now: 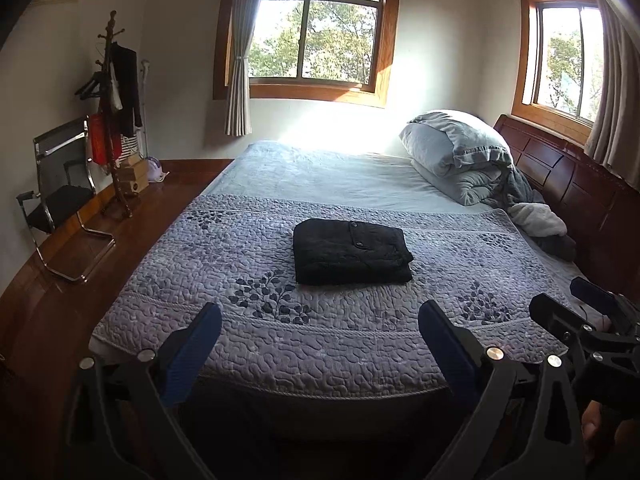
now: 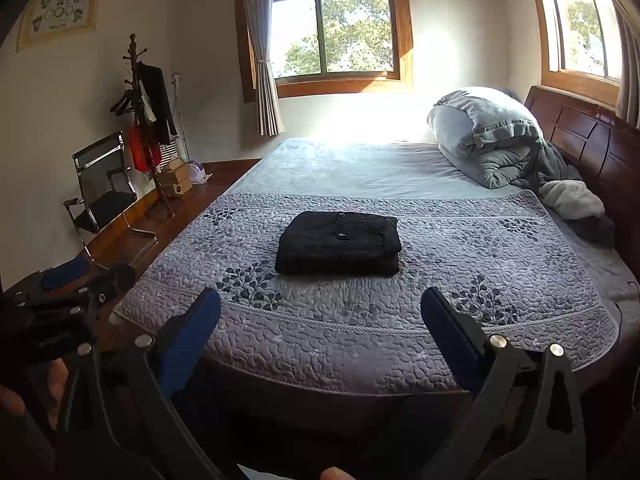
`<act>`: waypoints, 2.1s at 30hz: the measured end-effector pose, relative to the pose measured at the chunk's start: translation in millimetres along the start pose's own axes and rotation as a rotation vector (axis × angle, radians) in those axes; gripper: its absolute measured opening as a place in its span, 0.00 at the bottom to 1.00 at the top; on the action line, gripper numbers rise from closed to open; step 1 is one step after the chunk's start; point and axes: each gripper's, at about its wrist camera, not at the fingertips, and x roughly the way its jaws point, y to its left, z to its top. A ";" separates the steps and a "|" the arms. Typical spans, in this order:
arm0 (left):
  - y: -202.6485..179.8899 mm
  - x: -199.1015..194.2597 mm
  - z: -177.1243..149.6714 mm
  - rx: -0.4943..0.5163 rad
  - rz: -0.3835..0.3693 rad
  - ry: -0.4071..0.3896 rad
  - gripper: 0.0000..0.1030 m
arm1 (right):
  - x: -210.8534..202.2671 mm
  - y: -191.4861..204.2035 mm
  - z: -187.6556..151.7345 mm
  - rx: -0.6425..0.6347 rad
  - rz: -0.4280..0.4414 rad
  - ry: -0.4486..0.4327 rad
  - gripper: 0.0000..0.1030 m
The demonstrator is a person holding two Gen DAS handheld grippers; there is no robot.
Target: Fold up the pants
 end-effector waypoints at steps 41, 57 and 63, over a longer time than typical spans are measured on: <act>-5.2 58.1 10.4 0.023 -0.021 0.015 0.96 | 69.2 -6.1 1.2 0.029 0.032 0.088 0.97; -2.5 53.5 14.3 0.010 0.012 0.018 0.96 | 65.6 -7.9 1.4 0.030 0.032 0.076 0.97; -3.7 53.1 12.7 0.020 0.017 0.021 0.96 | 64.6 -8.0 2.3 0.028 0.032 0.077 0.97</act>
